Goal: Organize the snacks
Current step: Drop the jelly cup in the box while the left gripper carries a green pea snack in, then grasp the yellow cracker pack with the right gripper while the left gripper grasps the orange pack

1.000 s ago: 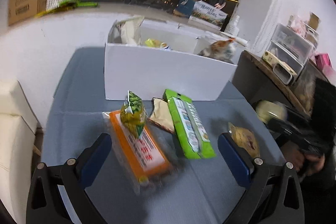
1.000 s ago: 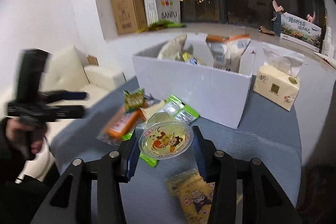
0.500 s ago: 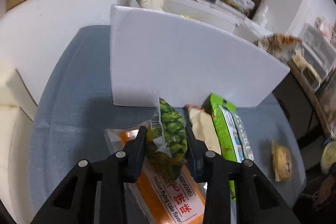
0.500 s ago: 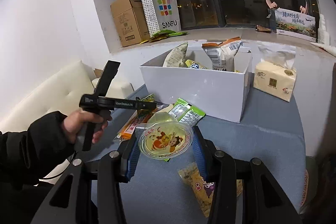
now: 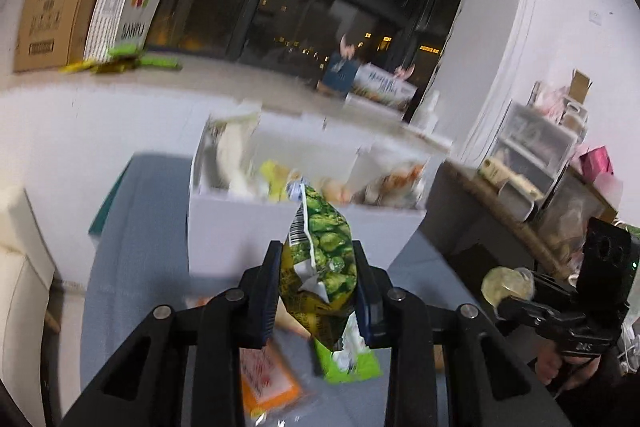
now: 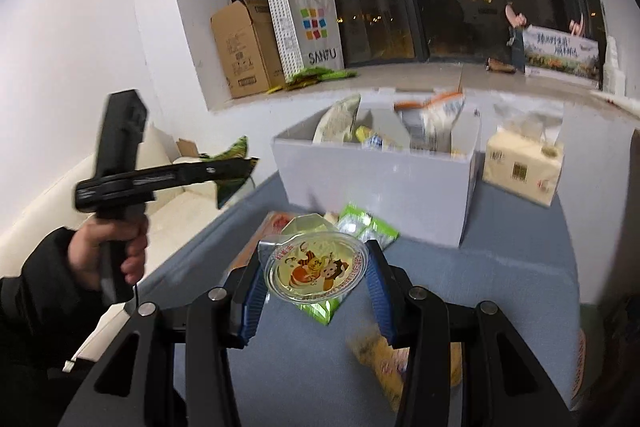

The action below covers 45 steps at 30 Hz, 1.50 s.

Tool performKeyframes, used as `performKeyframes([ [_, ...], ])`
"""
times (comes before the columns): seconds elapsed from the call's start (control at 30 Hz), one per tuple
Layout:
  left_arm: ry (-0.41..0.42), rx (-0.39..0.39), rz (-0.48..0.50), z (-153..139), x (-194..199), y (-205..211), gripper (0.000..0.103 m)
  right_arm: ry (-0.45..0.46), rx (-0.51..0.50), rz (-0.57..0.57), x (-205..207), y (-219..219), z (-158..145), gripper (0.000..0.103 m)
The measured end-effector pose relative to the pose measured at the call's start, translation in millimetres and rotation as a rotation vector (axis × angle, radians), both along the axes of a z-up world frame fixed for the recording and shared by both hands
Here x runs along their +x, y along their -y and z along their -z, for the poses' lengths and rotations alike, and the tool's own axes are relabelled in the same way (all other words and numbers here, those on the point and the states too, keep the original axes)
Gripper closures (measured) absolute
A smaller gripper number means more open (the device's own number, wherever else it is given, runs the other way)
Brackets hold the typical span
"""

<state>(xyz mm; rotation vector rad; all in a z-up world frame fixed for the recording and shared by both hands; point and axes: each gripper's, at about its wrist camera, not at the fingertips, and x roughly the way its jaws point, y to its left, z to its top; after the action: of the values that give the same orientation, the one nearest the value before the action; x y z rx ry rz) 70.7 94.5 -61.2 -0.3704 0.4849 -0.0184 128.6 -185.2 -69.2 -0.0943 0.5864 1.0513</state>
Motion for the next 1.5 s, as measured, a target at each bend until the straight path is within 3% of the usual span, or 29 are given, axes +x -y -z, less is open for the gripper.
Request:
performKeyframes([
  [0.17, 0.035, 0.034, 0.010, -36.3, 37.7, -5.9, 0.068, 0.057, 0.019, 0.061, 24.2, -20.3, -44.0, 0.053],
  [0.27, 0.021, 0.046, 0.012, -47.5, 74.5, -14.9, 0.068, 0.090, 0.033, 0.100, 52.5, -40.3, -75.2, 0.053],
  [0.4, -0.032, 0.073, 0.009, -49.8, 130.2, -29.4, 0.068, 0.069, 0.023, 0.167, 105.1, -71.8, -102.0, 0.053],
  [0.57, -0.118, 0.093, 0.001, -36.9, 179.1, -37.7, 0.068, -0.020, -0.085, 0.216, 178.1, -112.4, -93.5, 0.053],
  [0.67, -0.153, 0.095, -0.001, -30.2, 197.1, -41.9, 0.068, -0.003, -0.175, 0.199, 196.6, -128.6, -79.5, 0.053],
  [0.83, -0.201, 0.042, -0.022, -19.2, 207.0, -53.2, 0.062, -0.040, -0.254, 0.170, 209.4, -138.9, -57.8, 0.052],
  [0.87, -0.205, 0.055, -0.036, -18.7, 206.1, -53.2, 0.045, -0.054, -0.262, 0.172, 211.8, -138.9, -55.1, 0.051],
  [0.9, -0.218, 0.066, -0.043, -18.1, 205.6, -52.3, 0.029, -0.057, -0.264, 0.181, 212.9, -138.5, -53.9, 0.035],
  [0.93, -0.226, 0.067, -0.042, -17.3, 204.7, -51.5, 0.000, -0.056, -0.264, 0.192, 213.8, -137.1, -52.9, 0.011],
  [1.0, -0.202, 0.058, -0.020, -18.5, 198.3, -49.7, 0.000, -0.051, -0.247, 0.201, 213.4, -132.8, -54.4, 0.000],
  [1.27, -0.207, 0.104, -0.030, -25.4, 180.7, -39.6, 0.000, -0.027, -0.186, 0.244, 202.1, -122.3, -69.4, 0.000],
  [1.5, -0.150, 0.121, -0.026, -48.8, 144.1, -30.2, 0.000, 0.036, -0.107, 0.250, 176.2, -105.0, -88.5, 0.000],
])
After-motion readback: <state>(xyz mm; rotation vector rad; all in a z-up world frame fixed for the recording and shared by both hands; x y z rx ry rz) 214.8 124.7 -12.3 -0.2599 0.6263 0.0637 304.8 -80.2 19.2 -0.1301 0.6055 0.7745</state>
